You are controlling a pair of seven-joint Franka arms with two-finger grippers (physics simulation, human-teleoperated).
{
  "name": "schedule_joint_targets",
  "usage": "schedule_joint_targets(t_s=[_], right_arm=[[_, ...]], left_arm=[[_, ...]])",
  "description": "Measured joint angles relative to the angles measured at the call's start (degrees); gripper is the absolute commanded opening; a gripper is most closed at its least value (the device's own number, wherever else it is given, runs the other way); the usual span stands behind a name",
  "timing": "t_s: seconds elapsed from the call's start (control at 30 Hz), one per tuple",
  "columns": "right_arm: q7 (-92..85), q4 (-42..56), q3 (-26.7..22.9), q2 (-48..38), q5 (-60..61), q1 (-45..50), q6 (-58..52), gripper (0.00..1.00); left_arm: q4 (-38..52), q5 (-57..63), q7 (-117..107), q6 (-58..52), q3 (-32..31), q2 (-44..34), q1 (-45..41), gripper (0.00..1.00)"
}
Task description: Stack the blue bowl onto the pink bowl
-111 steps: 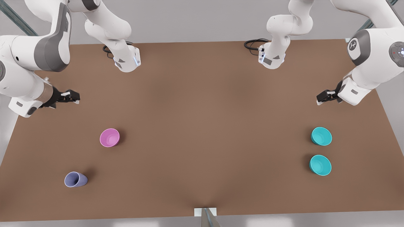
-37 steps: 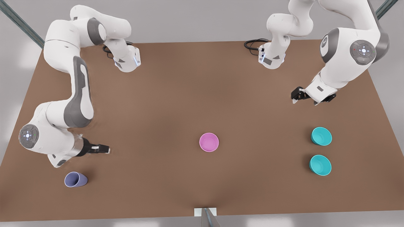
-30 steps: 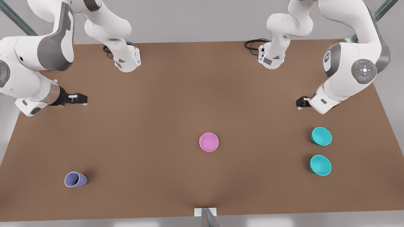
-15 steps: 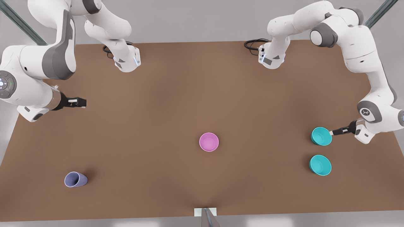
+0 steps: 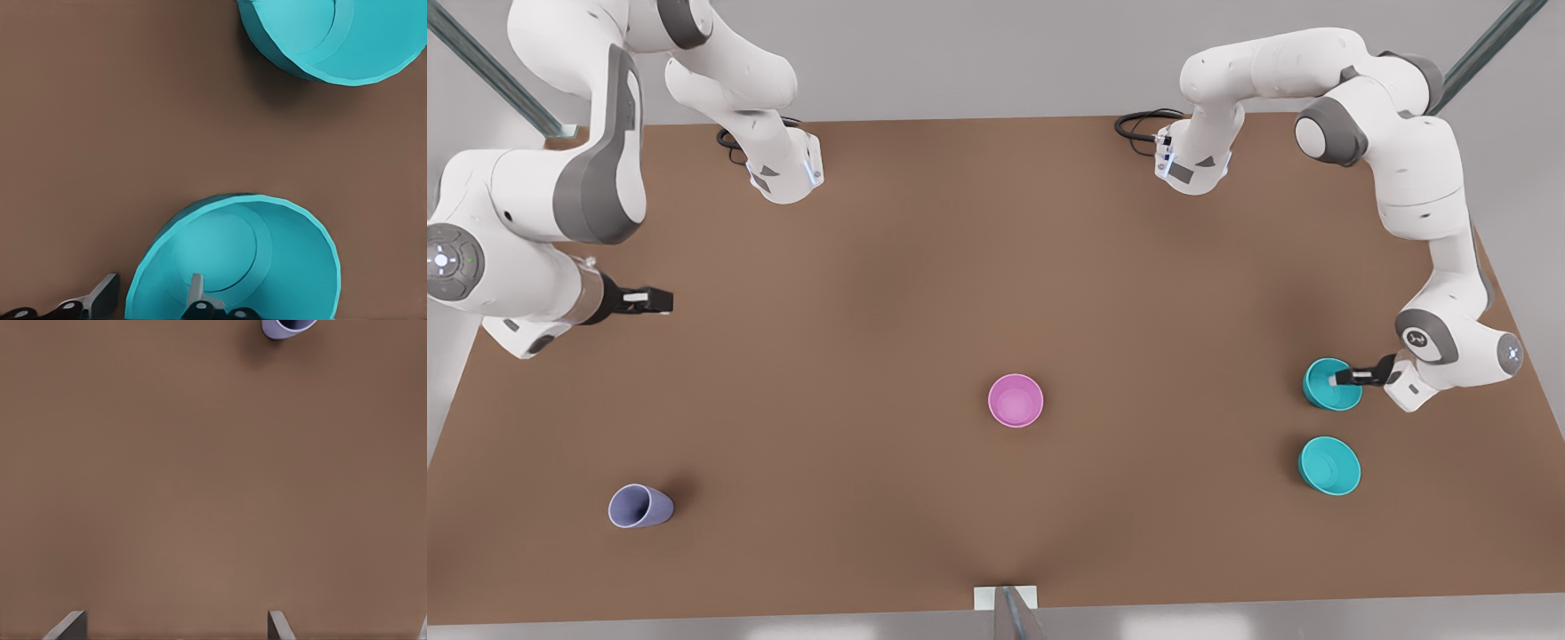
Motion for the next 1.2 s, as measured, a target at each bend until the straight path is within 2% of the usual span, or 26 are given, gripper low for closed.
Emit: schedule_joint_targets(t_s=[0.13,0.23,0.43,0.53,0.6,0.73,0.87,1.2], right_arm=[[0.0,0.2,0.0,0.2,0.0,0.2,0.0,1.0],[0.0,0.2,0.0,0.2,0.0,0.2,0.0,1.0],[0.0,0.2,0.0,0.2,0.0,0.3,0.0,1.0],[0.0,0.2,0.0,0.3,0.0,0.3,0.0,1.0],[0.0,0.2,0.0,0.3,0.0,0.3,-0.1,1.0],[0.0,0.2,0.0,0.3,0.0,0.3,-0.1,1.0],[0.0,0.2,0.0,0.3,0.0,0.3,-0.1,1.0],[-0.1,0.2,-0.2,0.3,0.0,-0.2,-0.1,1.0]], left_arm=[[0.0,-1.5,2.3,-0.2,0.0,-0.4,0.0,0.21],[0.0,-1.8,3.5,-0.6,0.1,-1.1,-0.1,0.21],[-0.2,2.0,2.8,-7.4,0.4,-10.3,-1.3,0.21],[-1.5,3.9,-0.8,-13.0,0.5,-19.3,-12.9,0.21],[-0.8,4.7,-5.3,-15.1,-1.4,-21.5,-23.1,0.21],[10.8,4.2,-18.8,-17.6,-9.3,-13.1,-33.1,0.21],[25.6,2.2,-33.9,-16.9,-17.1,1.7,-34.7,0.21],[28.0,1.4,-61.9,-5.2,-22.3,9.8,-36.2,0.21]])
